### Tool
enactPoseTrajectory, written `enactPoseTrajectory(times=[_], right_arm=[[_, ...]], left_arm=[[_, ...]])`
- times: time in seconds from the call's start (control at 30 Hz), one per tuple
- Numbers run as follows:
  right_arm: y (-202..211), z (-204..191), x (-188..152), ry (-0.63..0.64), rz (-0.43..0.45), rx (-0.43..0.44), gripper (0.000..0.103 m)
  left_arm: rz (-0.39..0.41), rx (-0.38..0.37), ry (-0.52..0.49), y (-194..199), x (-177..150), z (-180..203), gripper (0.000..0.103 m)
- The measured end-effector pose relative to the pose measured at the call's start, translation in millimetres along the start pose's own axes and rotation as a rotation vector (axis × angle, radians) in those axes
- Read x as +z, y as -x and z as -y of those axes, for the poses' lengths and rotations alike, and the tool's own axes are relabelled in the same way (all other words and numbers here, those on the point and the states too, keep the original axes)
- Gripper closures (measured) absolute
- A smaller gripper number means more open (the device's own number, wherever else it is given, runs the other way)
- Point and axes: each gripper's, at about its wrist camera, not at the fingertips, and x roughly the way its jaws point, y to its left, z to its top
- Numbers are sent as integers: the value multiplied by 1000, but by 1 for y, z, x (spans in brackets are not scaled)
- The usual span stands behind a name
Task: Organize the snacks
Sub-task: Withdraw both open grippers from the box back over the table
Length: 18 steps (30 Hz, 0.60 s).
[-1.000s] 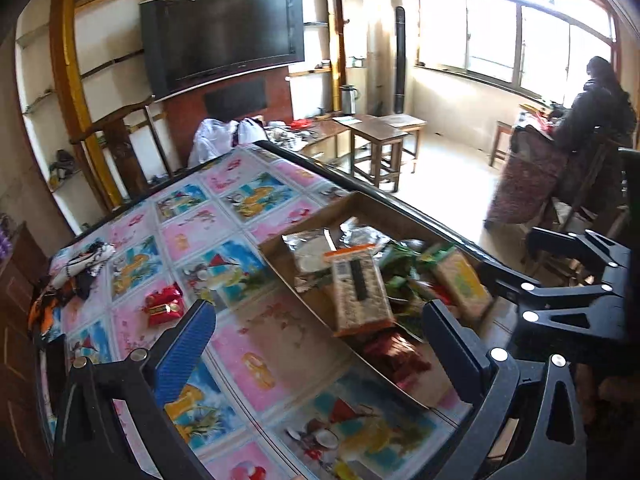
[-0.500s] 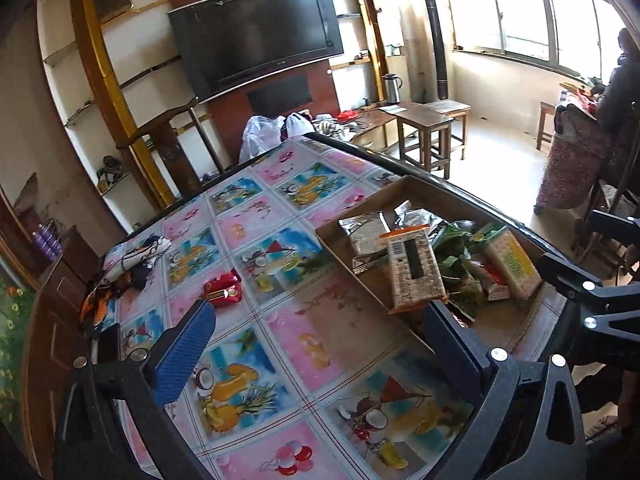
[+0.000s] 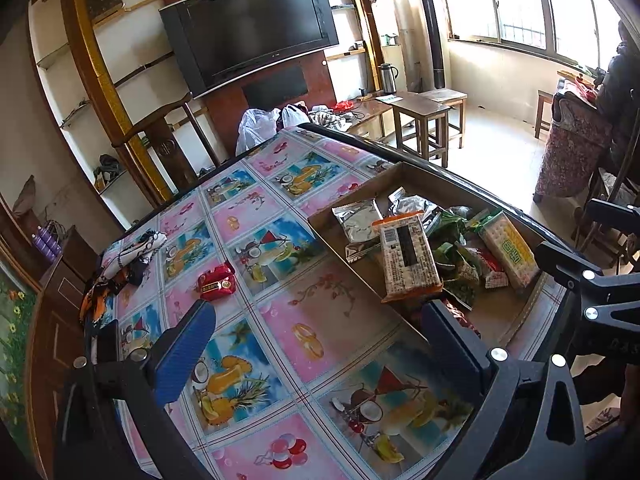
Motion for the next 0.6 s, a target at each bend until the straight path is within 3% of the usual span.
enactPoseTrajectory(times=[0.6], right_arm=[[-3,3,-3,-5,-8,-3,10]], left_arm=[[-18,1,-9,-5,-3,3,0]])
